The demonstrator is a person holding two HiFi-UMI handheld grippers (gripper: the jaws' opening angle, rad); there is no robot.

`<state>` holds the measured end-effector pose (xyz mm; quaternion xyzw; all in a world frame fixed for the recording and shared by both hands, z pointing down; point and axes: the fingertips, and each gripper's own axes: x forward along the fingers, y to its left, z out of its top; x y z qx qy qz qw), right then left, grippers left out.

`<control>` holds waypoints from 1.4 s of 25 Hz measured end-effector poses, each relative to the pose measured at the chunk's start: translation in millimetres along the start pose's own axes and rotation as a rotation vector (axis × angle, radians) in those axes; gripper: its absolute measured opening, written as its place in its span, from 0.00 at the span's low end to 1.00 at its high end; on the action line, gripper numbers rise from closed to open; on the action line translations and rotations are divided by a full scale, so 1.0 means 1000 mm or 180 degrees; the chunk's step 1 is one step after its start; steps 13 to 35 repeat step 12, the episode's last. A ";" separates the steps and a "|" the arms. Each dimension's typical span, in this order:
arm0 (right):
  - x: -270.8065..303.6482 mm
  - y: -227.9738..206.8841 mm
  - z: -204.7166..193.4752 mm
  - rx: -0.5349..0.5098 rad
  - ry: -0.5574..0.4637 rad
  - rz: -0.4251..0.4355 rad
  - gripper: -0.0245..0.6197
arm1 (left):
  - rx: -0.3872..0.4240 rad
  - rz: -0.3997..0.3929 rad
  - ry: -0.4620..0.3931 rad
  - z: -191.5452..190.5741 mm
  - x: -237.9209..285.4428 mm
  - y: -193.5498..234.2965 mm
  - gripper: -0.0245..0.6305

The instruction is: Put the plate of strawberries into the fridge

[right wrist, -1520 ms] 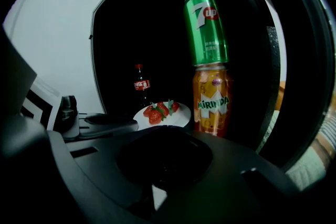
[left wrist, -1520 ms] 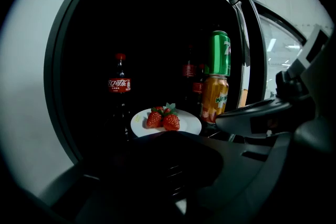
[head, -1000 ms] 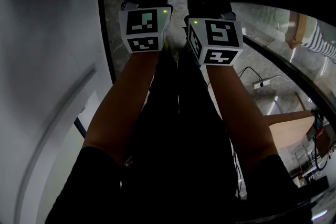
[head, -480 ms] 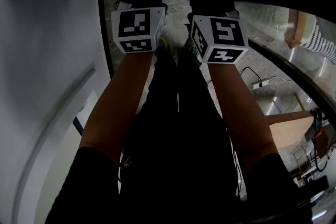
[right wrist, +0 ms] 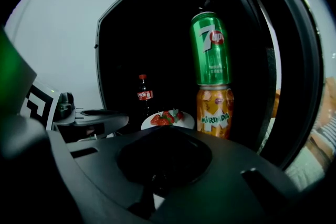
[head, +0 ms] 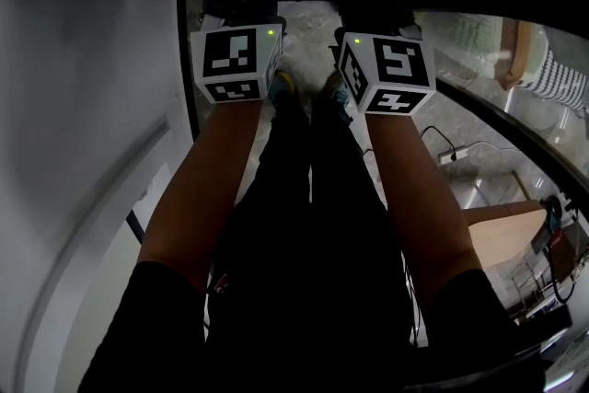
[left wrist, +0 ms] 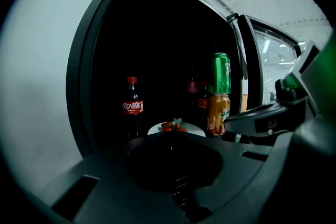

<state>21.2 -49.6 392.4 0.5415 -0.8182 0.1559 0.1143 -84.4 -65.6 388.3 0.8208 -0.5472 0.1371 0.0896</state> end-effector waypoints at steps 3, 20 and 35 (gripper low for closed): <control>-0.004 0.005 0.004 -0.0010 -0.0018 -0.0002 0.05 | 0.0020 -0.0016 -0.0021 0.004 -0.006 0.002 0.04; -0.006 0.021 0.009 0.0011 -0.0079 -0.0021 0.05 | 0.0105 -0.0064 0.0017 0.011 -0.018 0.013 0.04; -0.006 0.021 0.009 0.0011 -0.0079 -0.0021 0.05 | 0.0105 -0.0064 0.0017 0.011 -0.018 0.013 0.04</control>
